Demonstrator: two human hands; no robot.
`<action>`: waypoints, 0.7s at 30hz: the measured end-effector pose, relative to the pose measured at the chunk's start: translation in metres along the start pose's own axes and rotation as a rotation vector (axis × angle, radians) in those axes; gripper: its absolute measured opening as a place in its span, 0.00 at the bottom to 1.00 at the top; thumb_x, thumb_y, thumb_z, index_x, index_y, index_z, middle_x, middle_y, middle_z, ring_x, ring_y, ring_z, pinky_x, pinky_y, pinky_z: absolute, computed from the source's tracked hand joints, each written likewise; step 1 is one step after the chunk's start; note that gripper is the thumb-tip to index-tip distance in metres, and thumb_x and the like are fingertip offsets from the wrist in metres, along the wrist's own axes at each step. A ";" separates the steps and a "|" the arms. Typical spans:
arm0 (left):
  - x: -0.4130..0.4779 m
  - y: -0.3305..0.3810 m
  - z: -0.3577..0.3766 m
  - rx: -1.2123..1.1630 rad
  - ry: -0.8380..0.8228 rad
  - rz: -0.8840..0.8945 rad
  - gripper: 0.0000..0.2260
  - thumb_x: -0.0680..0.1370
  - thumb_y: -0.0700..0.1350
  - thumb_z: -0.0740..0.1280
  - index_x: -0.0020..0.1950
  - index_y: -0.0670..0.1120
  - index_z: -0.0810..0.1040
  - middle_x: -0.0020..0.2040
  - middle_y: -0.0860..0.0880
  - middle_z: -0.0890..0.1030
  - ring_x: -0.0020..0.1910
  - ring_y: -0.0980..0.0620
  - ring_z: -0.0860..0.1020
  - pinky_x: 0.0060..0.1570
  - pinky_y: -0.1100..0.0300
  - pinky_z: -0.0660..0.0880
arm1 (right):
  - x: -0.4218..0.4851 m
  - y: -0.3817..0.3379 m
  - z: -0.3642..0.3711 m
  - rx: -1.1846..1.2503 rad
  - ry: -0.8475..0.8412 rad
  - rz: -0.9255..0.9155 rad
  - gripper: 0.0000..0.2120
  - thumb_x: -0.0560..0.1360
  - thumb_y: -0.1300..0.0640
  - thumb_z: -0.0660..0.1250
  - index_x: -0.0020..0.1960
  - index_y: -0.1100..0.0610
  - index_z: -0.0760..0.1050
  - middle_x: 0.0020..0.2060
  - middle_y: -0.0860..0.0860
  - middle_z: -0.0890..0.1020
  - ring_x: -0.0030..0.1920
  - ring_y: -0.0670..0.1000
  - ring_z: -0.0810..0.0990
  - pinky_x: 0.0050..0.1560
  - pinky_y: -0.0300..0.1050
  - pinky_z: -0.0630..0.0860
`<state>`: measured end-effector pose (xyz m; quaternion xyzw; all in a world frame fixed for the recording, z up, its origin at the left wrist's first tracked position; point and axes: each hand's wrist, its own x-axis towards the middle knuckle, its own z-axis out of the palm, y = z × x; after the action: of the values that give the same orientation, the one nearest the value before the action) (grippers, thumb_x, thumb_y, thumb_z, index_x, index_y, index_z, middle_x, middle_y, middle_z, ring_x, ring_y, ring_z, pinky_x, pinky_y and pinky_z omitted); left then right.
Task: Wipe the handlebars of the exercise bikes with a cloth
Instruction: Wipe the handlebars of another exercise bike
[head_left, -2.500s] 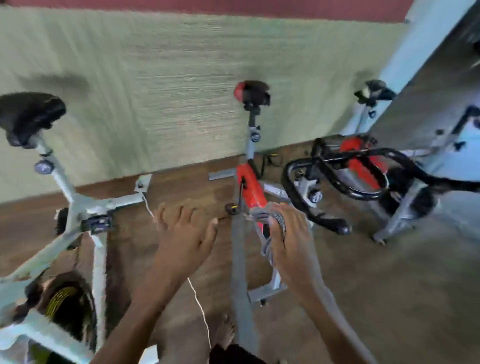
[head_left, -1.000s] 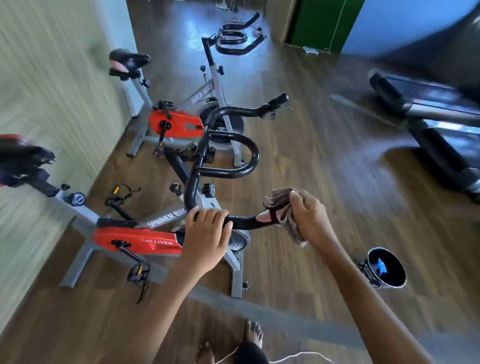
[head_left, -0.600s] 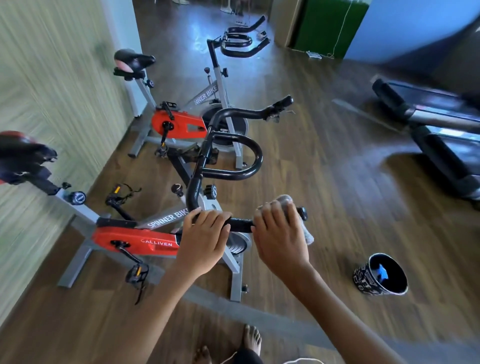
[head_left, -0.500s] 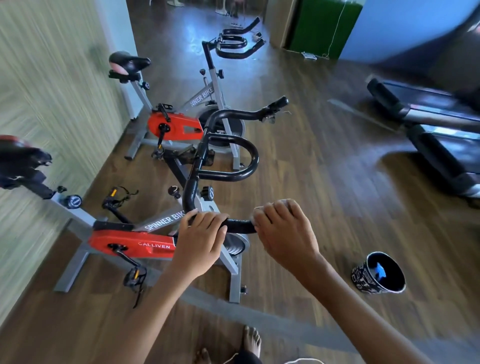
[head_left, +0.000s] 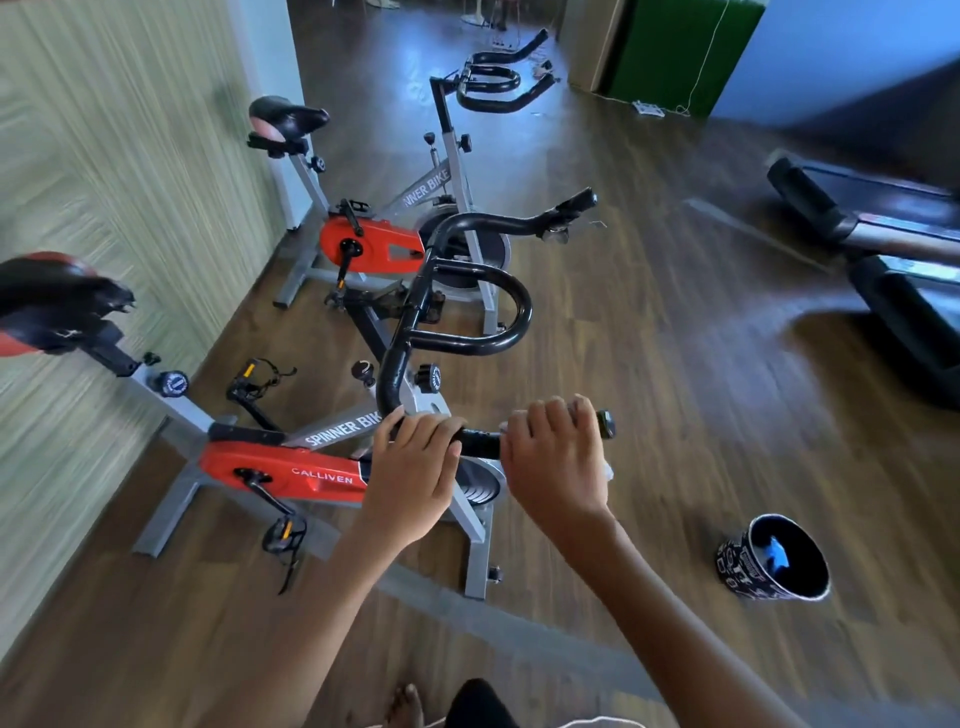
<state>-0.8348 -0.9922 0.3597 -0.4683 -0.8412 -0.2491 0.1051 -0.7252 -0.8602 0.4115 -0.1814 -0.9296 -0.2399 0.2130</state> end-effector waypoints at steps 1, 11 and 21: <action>-0.001 0.001 0.002 0.000 -0.012 -0.012 0.15 0.82 0.48 0.51 0.60 0.49 0.76 0.54 0.53 0.78 0.58 0.51 0.74 0.70 0.50 0.59 | -0.007 -0.007 0.006 0.003 0.009 -0.061 0.09 0.78 0.58 0.60 0.44 0.58 0.77 0.38 0.55 0.79 0.42 0.58 0.77 0.55 0.55 0.73; -0.002 0.009 0.002 0.008 0.002 -0.068 0.16 0.82 0.46 0.51 0.61 0.48 0.75 0.57 0.53 0.78 0.61 0.51 0.72 0.73 0.50 0.57 | -0.013 0.009 0.009 -0.028 0.063 -0.107 0.07 0.77 0.59 0.61 0.49 0.58 0.77 0.43 0.55 0.79 0.46 0.59 0.77 0.61 0.55 0.70; -0.003 0.008 0.011 -0.035 0.073 -0.058 0.15 0.82 0.46 0.49 0.61 0.49 0.73 0.57 0.54 0.76 0.61 0.51 0.73 0.73 0.50 0.56 | -0.020 0.001 0.008 0.053 0.121 -0.002 0.09 0.77 0.57 0.63 0.53 0.59 0.78 0.46 0.54 0.79 0.52 0.59 0.79 0.65 0.59 0.68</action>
<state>-0.8255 -0.9852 0.3517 -0.4360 -0.8457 -0.2834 0.1201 -0.7103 -0.8602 0.3957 -0.1599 -0.9213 -0.2257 0.2733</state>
